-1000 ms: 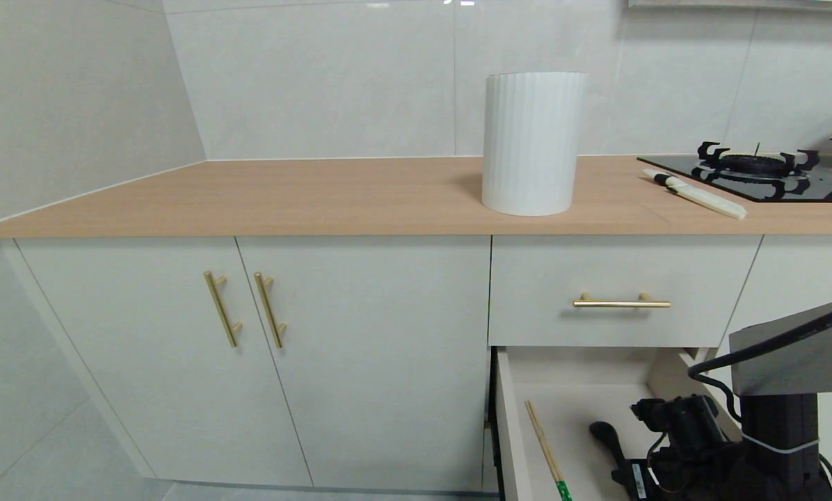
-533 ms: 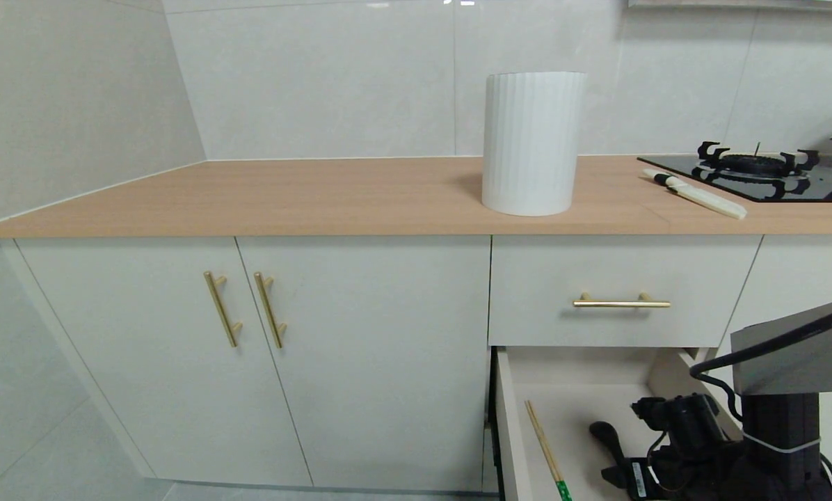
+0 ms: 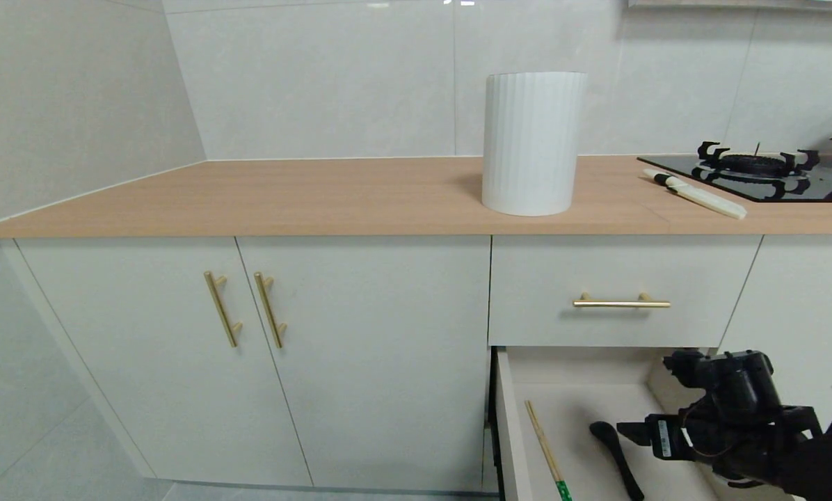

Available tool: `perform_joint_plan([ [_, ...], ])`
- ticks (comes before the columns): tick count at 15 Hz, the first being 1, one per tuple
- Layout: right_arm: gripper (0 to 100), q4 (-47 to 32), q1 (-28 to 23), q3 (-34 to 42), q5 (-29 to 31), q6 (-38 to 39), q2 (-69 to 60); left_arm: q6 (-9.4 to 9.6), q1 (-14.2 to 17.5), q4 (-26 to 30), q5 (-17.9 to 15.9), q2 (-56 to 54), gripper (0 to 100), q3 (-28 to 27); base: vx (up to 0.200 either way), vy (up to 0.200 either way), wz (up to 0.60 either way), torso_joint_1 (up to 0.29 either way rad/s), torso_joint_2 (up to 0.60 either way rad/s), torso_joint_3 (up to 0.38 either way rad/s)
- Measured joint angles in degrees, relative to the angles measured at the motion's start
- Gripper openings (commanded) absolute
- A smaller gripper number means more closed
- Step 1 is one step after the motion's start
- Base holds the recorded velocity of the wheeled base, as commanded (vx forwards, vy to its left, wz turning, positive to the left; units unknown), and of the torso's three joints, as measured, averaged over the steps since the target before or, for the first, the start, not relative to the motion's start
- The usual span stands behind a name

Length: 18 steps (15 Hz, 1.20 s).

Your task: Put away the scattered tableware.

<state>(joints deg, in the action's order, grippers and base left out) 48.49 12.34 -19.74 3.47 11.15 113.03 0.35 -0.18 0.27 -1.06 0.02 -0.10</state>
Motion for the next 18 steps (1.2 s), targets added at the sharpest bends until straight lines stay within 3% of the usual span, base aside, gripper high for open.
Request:
perform_joint_plan([
  [4, 100, -22.86, 0.0, -5.36, -0.44, 0.01, -17.86, 0.0, 0.0, 0.0, 0.0, 0.0, 100, 0.0, 0.0, 0.0, 0.0, 0.0, 0.0, 0.0],
  [6, 100, -29.42, 0.17, -7.96, -0.63, 0.0, -23.56, -0.02, 0.0, -0.02, 0.0, 0.0, 100, 0.0, 0.0, 0.0, 0.0, 0.0, 0.0, 0.0],
  [18, 100, -34.13, 3.67, -9.06, -0.74, -0.05, -30.82, -0.09, 0.02, 0.0, 0.0, 0.0, 100, 0.0, -0.167, 0.0, 0.0, 0.002, 0.0, 0.003],
])
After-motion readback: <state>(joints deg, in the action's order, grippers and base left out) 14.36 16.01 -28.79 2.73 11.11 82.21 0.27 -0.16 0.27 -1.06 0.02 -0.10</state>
